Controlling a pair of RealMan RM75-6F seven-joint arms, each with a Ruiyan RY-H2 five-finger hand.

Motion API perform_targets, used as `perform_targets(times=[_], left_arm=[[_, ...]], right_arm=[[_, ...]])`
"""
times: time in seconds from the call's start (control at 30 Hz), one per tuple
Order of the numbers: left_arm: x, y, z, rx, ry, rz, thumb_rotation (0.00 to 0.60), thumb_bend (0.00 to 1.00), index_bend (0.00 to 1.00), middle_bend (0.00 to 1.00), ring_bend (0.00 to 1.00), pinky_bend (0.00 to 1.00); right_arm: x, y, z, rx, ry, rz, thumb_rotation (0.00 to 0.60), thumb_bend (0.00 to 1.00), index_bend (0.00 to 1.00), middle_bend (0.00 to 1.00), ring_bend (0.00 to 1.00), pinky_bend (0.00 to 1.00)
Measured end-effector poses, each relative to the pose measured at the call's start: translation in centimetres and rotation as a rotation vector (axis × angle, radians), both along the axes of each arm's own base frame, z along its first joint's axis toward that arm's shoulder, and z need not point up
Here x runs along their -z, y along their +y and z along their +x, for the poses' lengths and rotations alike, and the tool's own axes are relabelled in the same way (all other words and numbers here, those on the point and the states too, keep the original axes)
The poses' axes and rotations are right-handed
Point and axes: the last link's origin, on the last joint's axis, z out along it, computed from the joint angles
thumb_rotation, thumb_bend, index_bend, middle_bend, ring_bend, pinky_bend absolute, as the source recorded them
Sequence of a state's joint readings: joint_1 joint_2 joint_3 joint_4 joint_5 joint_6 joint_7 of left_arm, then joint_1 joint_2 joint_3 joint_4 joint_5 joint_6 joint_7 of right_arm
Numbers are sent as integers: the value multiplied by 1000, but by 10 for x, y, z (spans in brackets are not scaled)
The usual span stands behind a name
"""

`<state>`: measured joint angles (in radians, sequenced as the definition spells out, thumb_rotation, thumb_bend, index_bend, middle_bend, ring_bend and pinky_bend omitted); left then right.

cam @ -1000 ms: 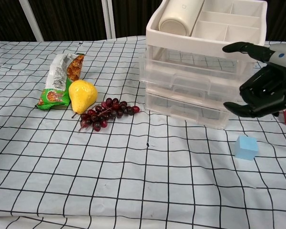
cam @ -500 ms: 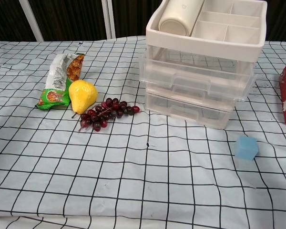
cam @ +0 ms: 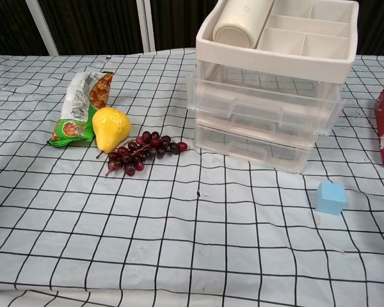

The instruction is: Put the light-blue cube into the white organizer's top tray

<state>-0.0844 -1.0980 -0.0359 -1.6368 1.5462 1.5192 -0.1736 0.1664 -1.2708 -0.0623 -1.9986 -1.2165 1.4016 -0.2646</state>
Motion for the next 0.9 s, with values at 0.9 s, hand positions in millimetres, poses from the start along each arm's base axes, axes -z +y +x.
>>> perform_targets(times=[0.9], left_arm=[[-1, 1, -1, -5, -7, -3, 600, 20, 0, 0, 0, 0]], right_arm=[[90, -34, 15, -2, -95, -5, 600, 238, 312, 866, 888, 768]])
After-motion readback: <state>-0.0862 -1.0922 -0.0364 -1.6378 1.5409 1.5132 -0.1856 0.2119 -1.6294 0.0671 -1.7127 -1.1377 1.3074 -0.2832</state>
